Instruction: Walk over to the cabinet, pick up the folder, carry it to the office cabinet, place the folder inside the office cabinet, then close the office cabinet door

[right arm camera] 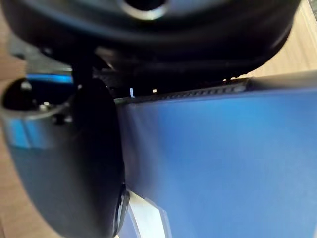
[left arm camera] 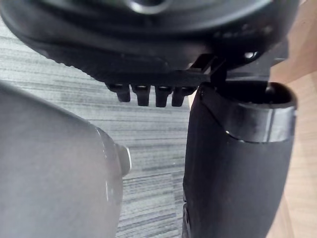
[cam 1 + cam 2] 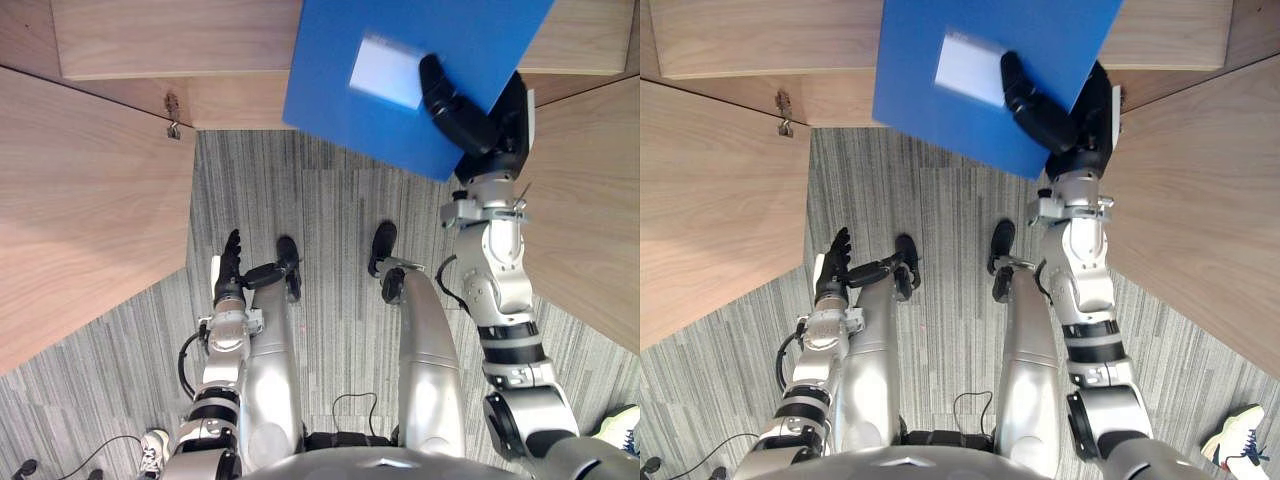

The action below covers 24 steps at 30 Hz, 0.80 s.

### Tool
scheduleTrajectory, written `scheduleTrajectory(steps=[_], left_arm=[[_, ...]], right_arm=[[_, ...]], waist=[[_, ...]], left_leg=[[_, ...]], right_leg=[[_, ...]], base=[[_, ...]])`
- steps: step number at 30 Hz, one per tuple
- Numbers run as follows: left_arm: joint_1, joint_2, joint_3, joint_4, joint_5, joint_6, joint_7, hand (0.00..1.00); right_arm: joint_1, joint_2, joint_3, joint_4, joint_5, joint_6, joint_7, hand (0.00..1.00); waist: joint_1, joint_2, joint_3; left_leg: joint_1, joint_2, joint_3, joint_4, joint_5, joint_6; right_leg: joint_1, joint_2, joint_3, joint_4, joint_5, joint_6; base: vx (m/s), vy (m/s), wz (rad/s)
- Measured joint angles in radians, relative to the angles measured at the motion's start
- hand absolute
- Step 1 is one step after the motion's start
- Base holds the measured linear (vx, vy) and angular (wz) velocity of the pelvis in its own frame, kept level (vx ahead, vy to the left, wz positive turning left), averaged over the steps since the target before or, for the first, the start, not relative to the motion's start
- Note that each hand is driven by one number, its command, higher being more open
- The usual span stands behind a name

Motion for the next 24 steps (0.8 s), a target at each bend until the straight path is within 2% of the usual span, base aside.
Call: scheduleTrajectory(steps=[4, 15, 18, 22, 23, 24], left_arm=[[0.0, -0.002, 0.003, -0.001, -0.012, 0.009, 0.03, 1.0], [-0.006, -0.038, 0.012, -0.009, -0.03, 0.031, 0.099, 1.0], [-0.012, -0.049, 0.012, -0.01, -0.03, 0.039, 0.118, 1.0], [-0.024, -0.067, 0.013, -0.008, -0.031, 0.047, 0.145, 1.0], [-0.03, -0.075, 0.013, -0.006, -0.031, 0.05, 0.154, 1.0], [-0.035, -0.084, 0.013, -0.005, -0.032, 0.05, 0.157, 1.0]], right_arm=[[-0.104, 0.044, -0.03, 0.079, 0.046, 0.0, -0.088, 0.0], [-0.248, 0.154, -0.098, 0.256, 0.232, -0.001, -0.232, 0.0], [-0.28, 0.18, -0.121, 0.273, 0.236, -0.005, -0.268, 0.0], [-0.324, 0.211, -0.133, 0.286, 0.274, -0.042, -0.337, 0.0], [-0.34, 0.222, -0.152, 0.291, 0.274, -0.046, -0.353, 1.0], [-0.35, 0.232, -0.166, 0.294, 0.276, -0.048, -0.371, 1.0]], waist=[[0.0, 0.0, 0.0], [-0.001, -0.001, -0.001], [-0.006, -0.001, -0.002], [-0.006, 0.0, -0.003], [-0.006, 0.0, -0.003], [-0.004, -0.001, -0.004]], left_leg=[[-0.001, 0.0, -0.007, -0.003, 0.0, 0.0], [0.028, -0.012, -0.022, -0.04, 0.017, -0.005], [0.033, -0.015, -0.022, -0.054, 0.027, -0.006], [0.033, -0.017, -0.025, -0.071, 0.04, -0.01], [0.033, -0.019, -0.031, -0.078, 0.047, -0.01], [0.033, -0.021, -0.037, -0.082, 0.05, -0.011]], right_leg=[[0.001, 0.0, -0.003, -0.004, 0.0, 0.0], [0.042, -0.009, -0.024, -0.035, 0.002, 0.001], [0.048, -0.01, -0.027, -0.047, 0.008, 0.002], [0.05, -0.01, -0.034, -0.063, 0.018, -0.002], [0.054, -0.01, -0.04, -0.069, 0.022, -0.005], [0.058, -0.011, -0.046, -0.072, 0.022, -0.006]], base=[[0.02, 0.045, 0.01], [0.02, 0.046, 0.06], [0.01, 0.036, 0.04], [0.0, 0.04, 0.04], [0.01, 0.036, 0.11], [0.01, 0.034, 0.12]])
